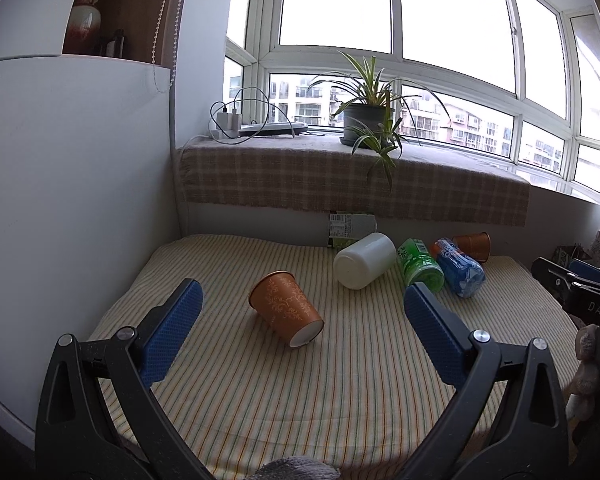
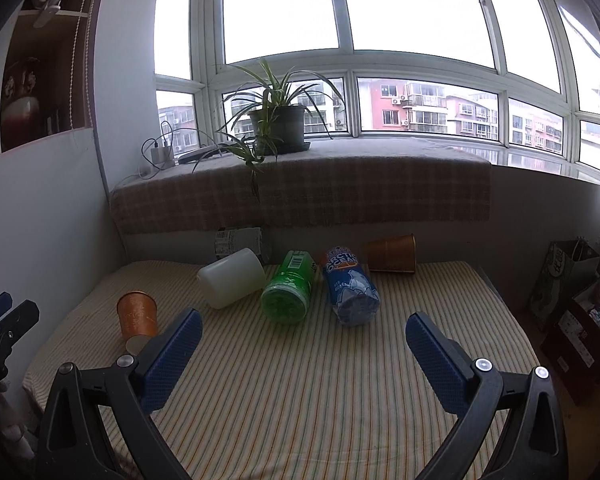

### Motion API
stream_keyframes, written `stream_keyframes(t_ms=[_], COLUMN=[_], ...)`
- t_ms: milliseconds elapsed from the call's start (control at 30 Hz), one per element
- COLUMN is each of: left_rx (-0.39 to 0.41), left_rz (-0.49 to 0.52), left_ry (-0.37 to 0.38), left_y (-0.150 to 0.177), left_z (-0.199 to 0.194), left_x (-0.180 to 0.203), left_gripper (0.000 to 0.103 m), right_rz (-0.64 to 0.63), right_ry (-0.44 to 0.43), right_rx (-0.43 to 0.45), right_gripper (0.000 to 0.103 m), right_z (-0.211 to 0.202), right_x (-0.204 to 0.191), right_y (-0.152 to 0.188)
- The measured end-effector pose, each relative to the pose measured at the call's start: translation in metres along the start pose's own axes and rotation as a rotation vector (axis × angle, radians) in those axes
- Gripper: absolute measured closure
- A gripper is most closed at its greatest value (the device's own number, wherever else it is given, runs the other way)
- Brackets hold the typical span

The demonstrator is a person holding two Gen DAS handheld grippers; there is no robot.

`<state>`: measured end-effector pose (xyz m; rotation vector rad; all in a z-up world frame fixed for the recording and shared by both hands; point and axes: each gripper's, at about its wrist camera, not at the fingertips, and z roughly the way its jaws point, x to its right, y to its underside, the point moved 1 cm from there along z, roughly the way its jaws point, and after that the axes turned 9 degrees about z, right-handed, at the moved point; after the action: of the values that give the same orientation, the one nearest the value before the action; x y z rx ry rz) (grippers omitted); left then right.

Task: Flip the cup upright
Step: 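Move the right gripper to the tipped orange cup and close around it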

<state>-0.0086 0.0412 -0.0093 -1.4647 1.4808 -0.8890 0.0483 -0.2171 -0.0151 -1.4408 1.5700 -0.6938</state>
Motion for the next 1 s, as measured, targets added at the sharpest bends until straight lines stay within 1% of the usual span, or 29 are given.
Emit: stream_keyframes(t_ms=[167, 467, 800, 1000], left_rx=[-0.049, -0.109, -0.165, -0.188], left_rz=[-0.033, -0.089, -0.164, -0.187], left_ry=[-0.023, -0.061, -0.086, -0.1], left_y=[0.013, 0.033, 0.054, 0.063], left_z=[0.002, 0.003, -0.002, -0.003], left_x=[-0.023, -0.054, -0.075, -0.083], left_gripper=[0.001, 0.001, 0.001, 0.001], right_rz=[-0.041, -0.135, -0.236, -0.278], right_ry=[-0.084, -0.239, -0.361, -0.396], right_rx=[-0.068, -0.249, -0.453, -0.558], right_gripper=[0.0, 0.0, 0.0, 0.002], right_z=[0.025, 0.082, 0.139, 0.175], right_x=[-0.025, -0.076, -0.127, -0.159], right_y=[-0.002, 0.003, 0.015, 0.027])
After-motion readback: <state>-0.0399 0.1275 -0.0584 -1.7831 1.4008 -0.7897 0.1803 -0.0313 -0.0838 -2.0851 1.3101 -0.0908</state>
